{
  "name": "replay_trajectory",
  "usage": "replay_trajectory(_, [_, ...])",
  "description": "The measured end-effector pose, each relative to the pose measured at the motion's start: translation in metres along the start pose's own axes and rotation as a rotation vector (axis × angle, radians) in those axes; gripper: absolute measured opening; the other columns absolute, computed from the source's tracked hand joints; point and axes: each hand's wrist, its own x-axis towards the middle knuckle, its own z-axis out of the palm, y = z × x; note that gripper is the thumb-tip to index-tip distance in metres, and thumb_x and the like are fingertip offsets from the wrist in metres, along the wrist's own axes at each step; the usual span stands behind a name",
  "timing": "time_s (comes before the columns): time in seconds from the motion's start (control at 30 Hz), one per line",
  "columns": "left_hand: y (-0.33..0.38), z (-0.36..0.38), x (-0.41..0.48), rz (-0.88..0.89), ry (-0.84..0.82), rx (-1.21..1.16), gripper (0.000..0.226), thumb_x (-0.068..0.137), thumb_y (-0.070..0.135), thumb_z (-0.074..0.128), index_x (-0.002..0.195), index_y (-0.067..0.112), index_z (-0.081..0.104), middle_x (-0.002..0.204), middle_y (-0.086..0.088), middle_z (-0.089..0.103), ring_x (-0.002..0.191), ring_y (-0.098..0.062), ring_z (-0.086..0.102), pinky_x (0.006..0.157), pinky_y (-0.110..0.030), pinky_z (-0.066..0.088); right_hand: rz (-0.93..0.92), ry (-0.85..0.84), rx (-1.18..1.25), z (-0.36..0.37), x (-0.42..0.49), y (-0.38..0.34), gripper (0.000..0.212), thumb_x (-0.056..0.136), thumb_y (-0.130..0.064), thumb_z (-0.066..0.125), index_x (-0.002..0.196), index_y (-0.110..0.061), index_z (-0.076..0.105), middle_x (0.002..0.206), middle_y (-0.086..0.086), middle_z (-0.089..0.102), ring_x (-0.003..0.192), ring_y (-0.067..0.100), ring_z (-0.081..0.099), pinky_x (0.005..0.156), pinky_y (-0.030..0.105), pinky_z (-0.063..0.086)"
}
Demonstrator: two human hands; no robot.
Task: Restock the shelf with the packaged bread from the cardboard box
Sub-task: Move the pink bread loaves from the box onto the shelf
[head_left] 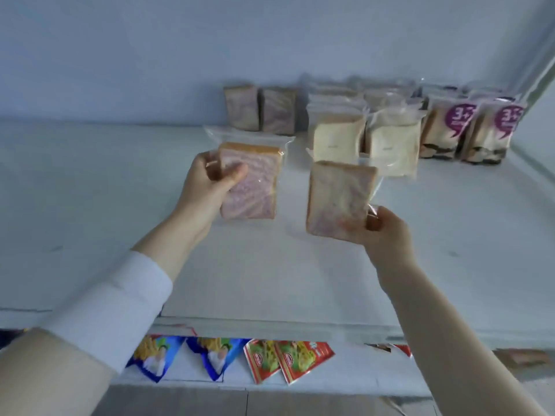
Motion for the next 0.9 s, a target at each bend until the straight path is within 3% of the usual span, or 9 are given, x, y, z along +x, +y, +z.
replay_trajectory(0.1, [-0.020,-0.002,0.065,0.015,0.054,0.010,0.031,0.083,0.011,0.066,0.108,0.010,0.046,0.096,-0.002,0.059,0.086,-0.015,0.057,0.078,-0.027,0.050,-0.014,-0.035,-0.034,0.060,0.060,-0.007,0.027,0.073,-0.016,0.077,0.088,-0.005,0.058,0.072,0.000,0.052,0.064,0.012,0.045,0.057,0.023,0.036])
replay_trajectory(0.27, [-0.049,-0.008,0.161,0.025,0.141,0.106,0.021,0.084,0.020,0.066,0.095,0.017,0.049,0.092,0.002,0.058,0.087,-0.015,0.058,0.079,-0.031,0.050,-0.049,0.012,-0.064,0.132,0.150,-0.008,0.032,0.080,-0.024,0.070,0.090,-0.014,0.042,0.069,-0.006,0.042,0.064,0.014,0.044,0.053,0.021,0.031])
replay_trajectory(0.4, [-0.070,0.000,0.220,0.033,0.180,0.130,0.026,0.083,0.021,0.067,0.100,0.014,0.048,0.088,0.004,0.057,0.084,-0.013,0.056,0.075,-0.025,0.048,-0.030,0.089,-0.098,0.171,0.199,-0.008,0.047,0.083,-0.023,0.068,0.118,-0.006,0.043,0.107,0.009,0.058,0.105,0.027,0.055,0.077,0.023,0.036])
replay_trajectory(0.5, [-0.078,0.013,0.245,0.049,0.198,0.097,0.026,0.083,0.021,0.067,0.103,0.014,0.051,0.093,0.000,0.059,0.084,-0.013,0.056,0.078,-0.026,0.049,-0.057,0.119,-0.100,0.189,0.226,-0.005,0.049,0.086,-0.020,0.063,0.125,-0.006,0.036,0.113,0.008,0.054,0.111,0.025,0.052,0.077,0.014,0.031])
replay_trajectory(0.53, [-0.080,0.018,0.252,0.066,0.198,0.081,0.028,0.083,0.020,0.067,0.105,0.012,0.052,0.095,-0.001,0.059,0.083,-0.012,0.056,0.077,-0.022,0.048,-0.064,0.138,-0.117,0.193,0.234,-0.003,0.050,0.087,-0.020,0.062,0.127,-0.007,0.035,0.118,0.008,0.051,0.116,0.024,0.049,0.084,0.014,0.031])
replay_trajectory(0.6, [-0.083,0.027,0.263,0.113,0.201,0.104,0.034,0.083,0.019,0.067,0.111,0.006,0.053,0.097,-0.002,0.059,0.081,-0.008,0.054,0.074,-0.013,0.045,-0.056,0.185,-0.186,0.197,0.251,0.001,0.060,0.086,-0.026,0.062,0.135,-0.009,0.032,0.138,0.010,0.038,0.131,0.026,0.036,0.109,0.030,0.026])
replay_trajectory(0.63, [-0.086,0.030,0.268,0.132,0.203,0.120,0.036,0.083,0.019,0.068,0.113,0.004,0.053,0.101,-0.004,0.059,0.081,-0.007,0.054,0.074,-0.011,0.043,-0.040,0.216,-0.236,0.198,0.257,0.003,0.063,0.085,-0.028,0.063,0.137,-0.010,0.032,0.142,0.013,0.033,0.134,0.028,0.030,0.113,0.038,0.023])
replay_trajectory(0.77, [-0.098,0.037,0.274,0.181,0.241,0.101,0.044,0.081,0.015,0.070,0.118,0.005,0.048,0.114,-0.016,0.056,0.095,-0.019,0.055,0.084,-0.022,0.045,-0.065,0.327,-0.188,0.203,0.269,0.005,0.070,0.080,-0.019,0.069,0.138,-0.011,0.032,0.142,0.012,0.038,0.133,0.026,0.033,0.113,0.042,0.025])
replay_trajectory(0.9, [-0.096,0.043,0.270,0.170,0.312,0.062,0.051,0.078,0.013,0.072,0.117,0.000,0.042,0.104,-0.006,0.048,0.084,-0.012,0.048,0.074,-0.009,0.040,-0.059,0.409,-0.209,0.207,0.265,0.004,0.055,0.084,-0.017,0.064,0.131,-0.010,0.037,0.135,0.009,0.048,0.126,0.024,0.043,0.110,0.041,0.031])
